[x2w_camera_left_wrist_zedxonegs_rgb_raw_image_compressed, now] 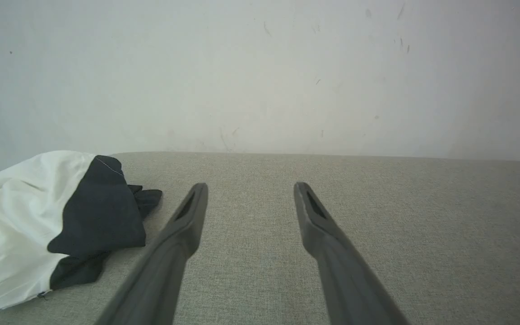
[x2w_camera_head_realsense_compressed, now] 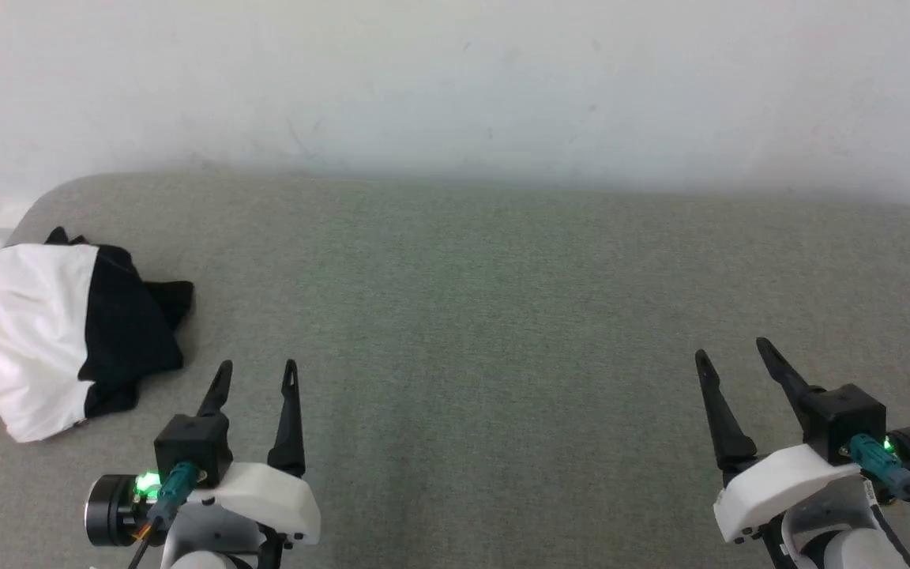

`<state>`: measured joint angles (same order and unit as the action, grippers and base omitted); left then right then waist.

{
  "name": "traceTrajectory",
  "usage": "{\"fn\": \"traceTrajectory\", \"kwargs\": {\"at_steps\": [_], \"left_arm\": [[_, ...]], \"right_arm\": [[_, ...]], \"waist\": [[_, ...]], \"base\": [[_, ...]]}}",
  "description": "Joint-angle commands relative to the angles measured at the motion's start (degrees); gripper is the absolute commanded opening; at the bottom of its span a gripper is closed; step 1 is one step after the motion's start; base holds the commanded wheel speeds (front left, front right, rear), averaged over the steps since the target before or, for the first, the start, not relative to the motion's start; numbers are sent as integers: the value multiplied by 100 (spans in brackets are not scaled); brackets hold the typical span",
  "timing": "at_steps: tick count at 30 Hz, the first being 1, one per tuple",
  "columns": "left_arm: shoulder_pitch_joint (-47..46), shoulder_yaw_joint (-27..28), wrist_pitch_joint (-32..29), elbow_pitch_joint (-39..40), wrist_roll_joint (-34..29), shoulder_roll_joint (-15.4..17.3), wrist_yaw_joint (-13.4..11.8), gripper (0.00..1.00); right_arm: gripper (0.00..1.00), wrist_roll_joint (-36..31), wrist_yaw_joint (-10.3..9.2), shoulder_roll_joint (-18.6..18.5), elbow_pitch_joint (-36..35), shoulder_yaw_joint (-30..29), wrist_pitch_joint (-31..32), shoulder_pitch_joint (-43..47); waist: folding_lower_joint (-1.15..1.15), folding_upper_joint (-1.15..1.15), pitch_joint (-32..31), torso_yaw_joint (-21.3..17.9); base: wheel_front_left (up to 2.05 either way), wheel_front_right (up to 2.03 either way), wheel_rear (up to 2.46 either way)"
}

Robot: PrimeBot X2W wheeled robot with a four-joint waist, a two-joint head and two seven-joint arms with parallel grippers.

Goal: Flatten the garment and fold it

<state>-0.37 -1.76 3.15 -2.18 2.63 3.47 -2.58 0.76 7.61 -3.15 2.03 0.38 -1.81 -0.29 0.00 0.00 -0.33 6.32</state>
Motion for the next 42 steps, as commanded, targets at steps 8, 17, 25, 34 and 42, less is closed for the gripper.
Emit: {"fn": "traceTrajectory", "kwargs": {"at_steps": [8,17,25,34,42], "left_arm": [[-9,-42,144,-41,116,66,-127,100],[77,-58,244,-3,207,126,-267,100],[128,-60,338,19,310,168,-393,100],[210,-60,446,62,429,225,-526,100],[263,-77,544,77,528,291,-611,100]], "right_arm": [[100,73,-4,8,76,101,-93,-74],[100,139,-5,10,157,229,-165,-104],[100,169,-5,12,205,289,-215,-119],[100,207,-6,14,241,352,-263,-157],[100,258,-7,16,289,421,-325,-175]], "waist": [[0,0,-49,412],[0,0,-91,734],[0,0,-88,1024],[0,0,-80,1321],[0,0,-98,1571]], "base": [[0,0,0],[0,0,0],[0,0,0],[0,0,0],[0,0,0]]}}
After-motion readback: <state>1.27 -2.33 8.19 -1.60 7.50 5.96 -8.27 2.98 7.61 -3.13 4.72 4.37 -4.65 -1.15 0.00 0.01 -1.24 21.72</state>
